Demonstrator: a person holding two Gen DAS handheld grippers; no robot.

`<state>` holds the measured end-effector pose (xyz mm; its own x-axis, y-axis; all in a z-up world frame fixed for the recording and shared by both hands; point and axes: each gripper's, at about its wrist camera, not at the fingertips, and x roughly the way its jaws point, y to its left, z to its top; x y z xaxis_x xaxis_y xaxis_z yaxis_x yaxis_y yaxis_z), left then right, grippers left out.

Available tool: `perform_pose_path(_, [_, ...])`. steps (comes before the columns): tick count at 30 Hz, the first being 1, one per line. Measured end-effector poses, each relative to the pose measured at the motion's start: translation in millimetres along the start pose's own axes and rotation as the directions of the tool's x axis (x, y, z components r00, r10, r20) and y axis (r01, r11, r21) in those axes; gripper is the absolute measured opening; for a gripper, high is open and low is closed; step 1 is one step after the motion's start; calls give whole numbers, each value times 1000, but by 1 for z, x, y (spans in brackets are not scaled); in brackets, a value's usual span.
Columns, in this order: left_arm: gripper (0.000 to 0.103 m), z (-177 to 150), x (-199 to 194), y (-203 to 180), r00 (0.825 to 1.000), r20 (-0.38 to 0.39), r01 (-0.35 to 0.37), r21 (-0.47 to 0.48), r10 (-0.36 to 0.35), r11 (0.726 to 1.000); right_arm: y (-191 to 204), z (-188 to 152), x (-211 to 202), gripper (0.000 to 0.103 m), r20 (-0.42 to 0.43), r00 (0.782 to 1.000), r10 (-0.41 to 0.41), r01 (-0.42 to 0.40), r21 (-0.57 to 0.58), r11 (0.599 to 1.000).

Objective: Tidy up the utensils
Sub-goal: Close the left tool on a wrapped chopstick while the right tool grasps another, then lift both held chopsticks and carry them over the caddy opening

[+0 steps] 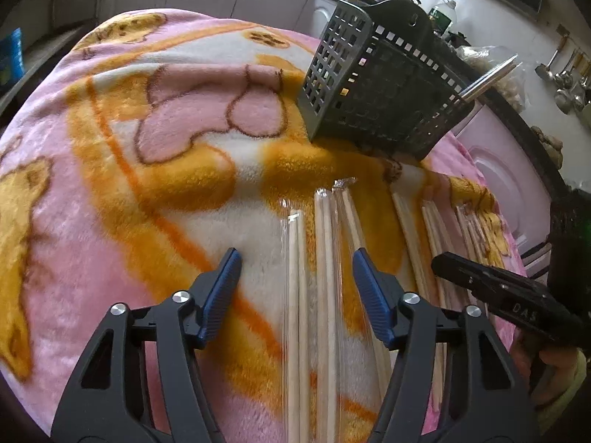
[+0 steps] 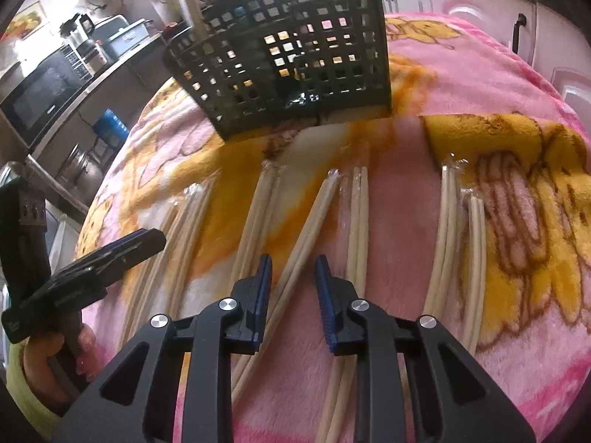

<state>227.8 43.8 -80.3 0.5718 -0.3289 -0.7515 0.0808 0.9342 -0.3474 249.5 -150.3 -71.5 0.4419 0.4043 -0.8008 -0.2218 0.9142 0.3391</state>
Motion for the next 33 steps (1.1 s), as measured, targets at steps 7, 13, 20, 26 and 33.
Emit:
perform_pose_path(7, [36, 12, 7, 5, 999, -32, -1, -15, 0, 1000, -9, 27, 15, 21, -43, 999, 3, -1, 48, 999])
perform_pose_path(13, [35, 21, 16, 2, 998, -69, -8, 14, 9, 1000, -17, 49, 27, 20, -84, 996, 27, -19, 94, 995])
perform_pose_path(20, [31, 27, 22, -4, 995, -99, -25, 61, 31, 998, -29, 66, 34, 16, -133, 989, 67, -47, 150, 988])
perform_pose_path(26, [4, 31, 22, -8, 992, -125, -12, 71, 21, 997, -26, 65, 24, 8, -110, 990, 86, -71, 134, 988])
perform_pose_path(33, [1, 30, 7, -23, 996, -89, 36, 92, -28, 995, -14, 55, -22, 7, 37, 992, 122, -123, 49, 991])
